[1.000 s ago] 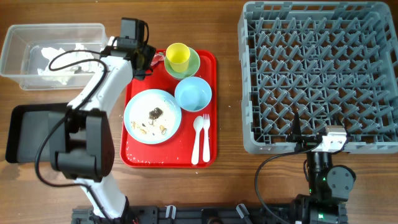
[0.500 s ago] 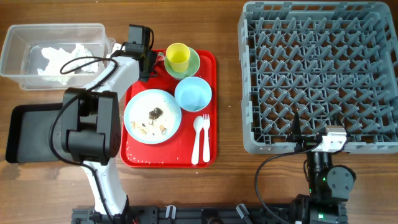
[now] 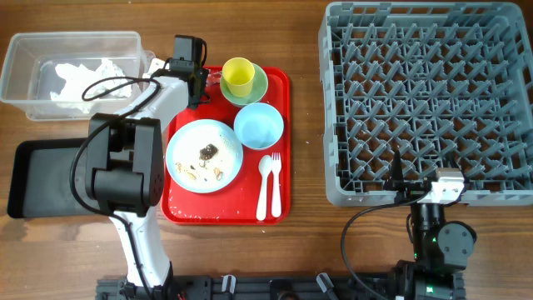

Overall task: Sort waste into correct bins and load items into the dishwasher rack
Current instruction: 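Carry the red wrapper left and release it into the clear bin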

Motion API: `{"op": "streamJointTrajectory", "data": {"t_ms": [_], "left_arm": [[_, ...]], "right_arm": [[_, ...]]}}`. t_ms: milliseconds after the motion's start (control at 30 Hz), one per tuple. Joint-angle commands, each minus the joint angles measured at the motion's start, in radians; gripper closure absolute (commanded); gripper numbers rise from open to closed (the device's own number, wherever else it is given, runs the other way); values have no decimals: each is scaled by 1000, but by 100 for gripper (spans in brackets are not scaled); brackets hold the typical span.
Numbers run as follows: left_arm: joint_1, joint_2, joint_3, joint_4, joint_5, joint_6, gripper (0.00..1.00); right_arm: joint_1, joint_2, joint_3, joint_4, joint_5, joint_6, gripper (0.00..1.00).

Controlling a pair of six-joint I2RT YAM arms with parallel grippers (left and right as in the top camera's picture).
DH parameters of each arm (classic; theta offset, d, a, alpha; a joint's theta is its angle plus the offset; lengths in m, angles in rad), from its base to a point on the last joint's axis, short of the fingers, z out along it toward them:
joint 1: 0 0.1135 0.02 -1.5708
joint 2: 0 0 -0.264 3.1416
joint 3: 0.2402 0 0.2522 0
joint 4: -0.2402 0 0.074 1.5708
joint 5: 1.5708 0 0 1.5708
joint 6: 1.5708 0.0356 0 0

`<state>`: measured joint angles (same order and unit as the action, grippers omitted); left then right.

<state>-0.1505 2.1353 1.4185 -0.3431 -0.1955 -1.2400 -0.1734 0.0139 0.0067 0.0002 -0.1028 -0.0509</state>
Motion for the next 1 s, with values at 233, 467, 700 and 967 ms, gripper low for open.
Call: {"op": "streamJointTrajectory", "data": {"t_ms": [233, 467, 700, 967], "left_arm": [[5, -196, 2, -131, -19, 5, 96], [5, -336, 2, -206, -21, 5, 96], [39, -393, 2, -175, -280, 5, 96], [254, -390, 2, 56, -304, 251, 96]], "right_arm": [[3, -3, -2, 3, 9, -10, 0], [3, -3, -2, 3, 9, -10, 0], [3, -3, -2, 3, 9, -10, 0], [3, -3, -2, 3, 9, -10, 0]]}}
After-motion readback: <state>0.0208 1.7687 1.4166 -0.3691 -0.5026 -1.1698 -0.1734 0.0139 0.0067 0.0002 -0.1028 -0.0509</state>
